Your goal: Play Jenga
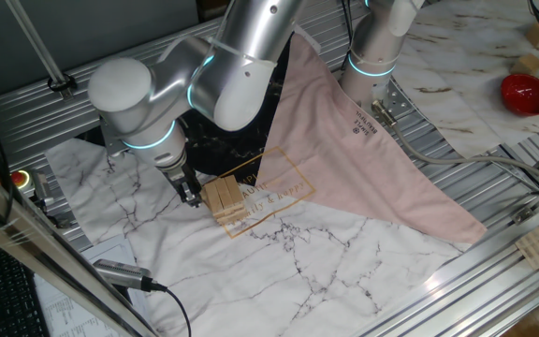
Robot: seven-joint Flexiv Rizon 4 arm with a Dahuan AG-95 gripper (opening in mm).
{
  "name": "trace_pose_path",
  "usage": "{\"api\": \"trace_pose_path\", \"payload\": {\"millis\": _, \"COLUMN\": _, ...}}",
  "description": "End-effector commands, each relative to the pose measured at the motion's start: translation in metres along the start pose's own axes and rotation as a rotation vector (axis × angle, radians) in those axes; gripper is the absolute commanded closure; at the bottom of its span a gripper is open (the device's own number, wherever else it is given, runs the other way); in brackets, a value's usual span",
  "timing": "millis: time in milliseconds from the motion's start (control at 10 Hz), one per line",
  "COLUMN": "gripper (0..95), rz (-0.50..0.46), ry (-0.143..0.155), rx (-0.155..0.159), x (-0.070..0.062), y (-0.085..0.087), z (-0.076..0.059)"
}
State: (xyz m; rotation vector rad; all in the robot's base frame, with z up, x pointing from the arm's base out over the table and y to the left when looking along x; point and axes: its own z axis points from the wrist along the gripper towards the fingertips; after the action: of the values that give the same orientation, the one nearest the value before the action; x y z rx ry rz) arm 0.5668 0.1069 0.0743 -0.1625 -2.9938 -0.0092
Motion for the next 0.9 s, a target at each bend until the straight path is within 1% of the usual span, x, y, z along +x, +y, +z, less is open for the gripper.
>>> {"api": "trace_pose_path", "payload": {"millis": 100, "gripper": 57.0, "rz": 0.0, "ry": -0.004, "rx": 0.0, "x": 0.0016, "y": -0.0001, "z": 0.0043}}
{"api": "trace_pose_path", "payload": {"millis": 200, "gripper": 57.0, "rz": 0.0, "ry": -0.004, "rx": 0.0, "x": 0.0016, "y": -0.0001, "z": 0.0043}}
{"api": "trace_pose_path", "payload": {"millis": 300, "gripper": 57.0, "rz": -0.001, "ry": -0.004, "rx": 0.002, "x": 0.004, "y": -0.0011, "z": 0.0082}}
{"api": "trace_pose_path", "payload": {"millis": 700, "gripper": 57.0, "rz": 0.0, "ry": -0.004, "rx": 0.004, "x": 0.0056, "y": -0.0025, "z": 0.0112}}
{"api": "trace_pose_path", "payload": {"millis": 800, "gripper": 76.0, "rz": 0.0, "ry": -0.004, "rx": 0.004, "x": 0.0055, "y": -0.0026, "z": 0.0114}}
{"api": "trace_pose_path", "payload": {"millis": 900, "gripper": 76.0, "rz": 0.001, "ry": -0.004, "rx": 0.004, "x": 0.0054, "y": -0.0028, "z": 0.0116}}
